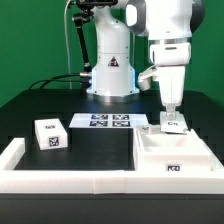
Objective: Assemble cabinet
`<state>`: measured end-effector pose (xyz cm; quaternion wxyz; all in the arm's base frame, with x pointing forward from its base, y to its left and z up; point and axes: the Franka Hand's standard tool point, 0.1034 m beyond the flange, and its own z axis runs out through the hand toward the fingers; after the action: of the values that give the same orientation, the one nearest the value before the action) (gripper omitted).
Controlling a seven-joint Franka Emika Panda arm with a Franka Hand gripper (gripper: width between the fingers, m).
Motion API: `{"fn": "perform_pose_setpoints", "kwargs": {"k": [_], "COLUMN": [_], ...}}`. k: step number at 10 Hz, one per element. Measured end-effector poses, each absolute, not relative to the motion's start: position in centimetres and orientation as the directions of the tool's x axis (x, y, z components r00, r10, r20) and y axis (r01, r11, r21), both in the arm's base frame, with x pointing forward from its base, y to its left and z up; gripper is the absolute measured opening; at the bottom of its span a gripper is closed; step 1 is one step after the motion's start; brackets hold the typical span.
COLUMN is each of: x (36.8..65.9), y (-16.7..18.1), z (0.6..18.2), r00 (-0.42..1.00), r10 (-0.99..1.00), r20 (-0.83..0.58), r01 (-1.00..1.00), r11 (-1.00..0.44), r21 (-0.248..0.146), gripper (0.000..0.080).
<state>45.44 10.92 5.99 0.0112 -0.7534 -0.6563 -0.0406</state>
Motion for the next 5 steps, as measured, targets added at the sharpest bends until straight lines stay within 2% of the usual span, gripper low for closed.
{"fn": "perform_pose_setpoints", "kwargs": {"k": [1,5], "x": [45.52,45.62], "y": [10.80,11.07], "z": [5.90,5.88], "r00": [0.114,0.089], "r10": [0.991,0.993], "r20": [0.071,0.077], "r01": [0.993,0.995], "r11": [-0.116,-0.092], "r21": [0.029,0.042], "gripper": [0.0069,0.0069]}}
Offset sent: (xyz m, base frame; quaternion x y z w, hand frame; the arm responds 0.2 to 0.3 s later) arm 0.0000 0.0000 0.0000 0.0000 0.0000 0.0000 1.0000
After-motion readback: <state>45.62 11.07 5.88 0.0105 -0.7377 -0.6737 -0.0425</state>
